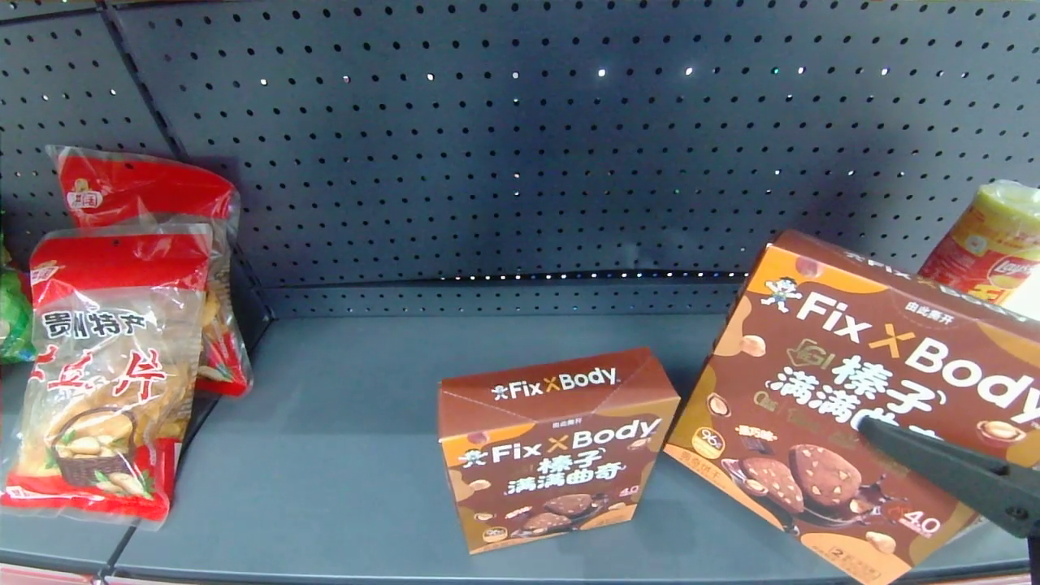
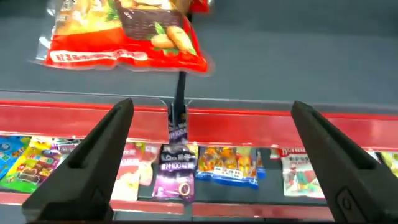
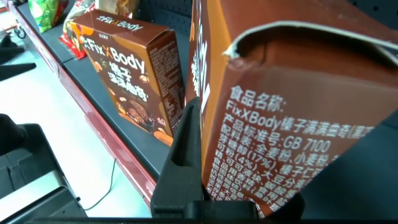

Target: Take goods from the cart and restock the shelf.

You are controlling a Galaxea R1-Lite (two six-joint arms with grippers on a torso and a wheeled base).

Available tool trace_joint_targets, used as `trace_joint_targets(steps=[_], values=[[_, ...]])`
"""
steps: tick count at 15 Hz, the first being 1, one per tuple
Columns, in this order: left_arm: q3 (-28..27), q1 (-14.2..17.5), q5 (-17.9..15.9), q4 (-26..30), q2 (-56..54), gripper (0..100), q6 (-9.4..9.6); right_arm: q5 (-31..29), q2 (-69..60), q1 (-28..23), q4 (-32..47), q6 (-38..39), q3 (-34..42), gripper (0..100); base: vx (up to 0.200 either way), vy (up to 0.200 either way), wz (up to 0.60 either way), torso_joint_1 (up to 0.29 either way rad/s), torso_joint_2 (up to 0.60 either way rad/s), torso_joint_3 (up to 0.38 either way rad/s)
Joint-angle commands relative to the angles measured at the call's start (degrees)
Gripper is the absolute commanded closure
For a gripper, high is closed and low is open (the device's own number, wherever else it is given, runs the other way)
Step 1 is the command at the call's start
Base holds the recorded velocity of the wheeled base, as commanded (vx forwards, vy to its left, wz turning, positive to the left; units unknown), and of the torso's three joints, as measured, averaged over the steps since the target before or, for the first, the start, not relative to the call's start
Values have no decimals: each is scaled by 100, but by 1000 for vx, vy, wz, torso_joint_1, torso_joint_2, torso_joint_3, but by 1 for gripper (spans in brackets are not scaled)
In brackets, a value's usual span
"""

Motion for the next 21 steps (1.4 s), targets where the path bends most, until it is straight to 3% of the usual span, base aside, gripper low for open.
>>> trace_joint_targets(steps=[1,3,5,10,12,18,21], values=[[2,176,19,-9,-195,0,-37,2,-2,1,-3,-2,18,100,0,0,0,0,0,0],[2,176,28,-9,-203,0,95,2,-37,10,-3,-2,80,100,0,0,0,0,0,0],[2,176,45,-9,-203,0,-20,2,-20,1,-3,-2,89,100,0,0,0,0,0,0],[2,-61,10,-9,-590,0,191,-7,112,-16,-3,-2,45,100,0,0,0,0,0,0],[2,-61,28,-18,-590,0,191,-25,314,-34,6,-11,-87,100,0,0,0,0,0,0],[2,-61,19,0,-590,0,200,-33,1615,-201,6,-64,-940,100,0,0,0,0,0,0],[2,-61,19,0,-590,0,200,2,2511,-834,6,-512,-1775,100,0,0,0,0,0,0]])
